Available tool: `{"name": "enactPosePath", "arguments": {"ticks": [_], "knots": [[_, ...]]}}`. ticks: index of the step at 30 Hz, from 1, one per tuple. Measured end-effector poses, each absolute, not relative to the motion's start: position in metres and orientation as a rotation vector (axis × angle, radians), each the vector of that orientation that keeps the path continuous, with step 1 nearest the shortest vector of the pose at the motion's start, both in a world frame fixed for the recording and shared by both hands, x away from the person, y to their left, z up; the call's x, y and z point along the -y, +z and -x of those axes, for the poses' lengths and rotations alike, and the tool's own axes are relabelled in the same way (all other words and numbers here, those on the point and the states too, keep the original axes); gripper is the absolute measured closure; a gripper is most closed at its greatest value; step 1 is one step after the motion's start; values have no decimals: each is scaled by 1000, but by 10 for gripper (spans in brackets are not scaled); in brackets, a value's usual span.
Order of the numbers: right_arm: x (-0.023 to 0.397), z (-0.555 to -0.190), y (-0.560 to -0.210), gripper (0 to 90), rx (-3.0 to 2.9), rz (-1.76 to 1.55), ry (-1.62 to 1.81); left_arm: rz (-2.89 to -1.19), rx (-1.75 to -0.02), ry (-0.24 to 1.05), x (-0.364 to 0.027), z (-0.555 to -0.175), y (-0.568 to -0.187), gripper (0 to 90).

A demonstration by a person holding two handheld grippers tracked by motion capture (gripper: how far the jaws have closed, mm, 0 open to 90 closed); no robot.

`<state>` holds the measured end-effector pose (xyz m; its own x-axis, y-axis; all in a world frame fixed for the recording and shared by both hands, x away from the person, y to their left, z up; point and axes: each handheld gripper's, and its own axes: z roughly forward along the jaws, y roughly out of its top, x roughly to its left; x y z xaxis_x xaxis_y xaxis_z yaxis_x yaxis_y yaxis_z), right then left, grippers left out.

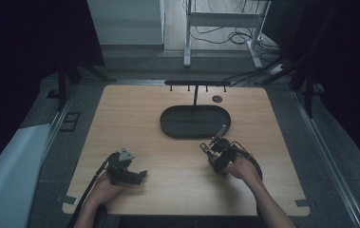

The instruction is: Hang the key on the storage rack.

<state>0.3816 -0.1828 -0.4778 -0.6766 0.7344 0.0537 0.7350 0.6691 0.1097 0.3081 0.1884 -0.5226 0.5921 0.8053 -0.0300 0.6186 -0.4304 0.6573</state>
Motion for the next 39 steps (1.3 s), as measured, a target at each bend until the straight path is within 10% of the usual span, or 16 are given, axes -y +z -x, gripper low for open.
{"name": "enactPosePath", "arguments": {"ticks": [39], "knots": [[224, -406, -366, 497, 2897, 1315, -429, -2184, -1124, 387, -188, -308, -523, 0]]}}
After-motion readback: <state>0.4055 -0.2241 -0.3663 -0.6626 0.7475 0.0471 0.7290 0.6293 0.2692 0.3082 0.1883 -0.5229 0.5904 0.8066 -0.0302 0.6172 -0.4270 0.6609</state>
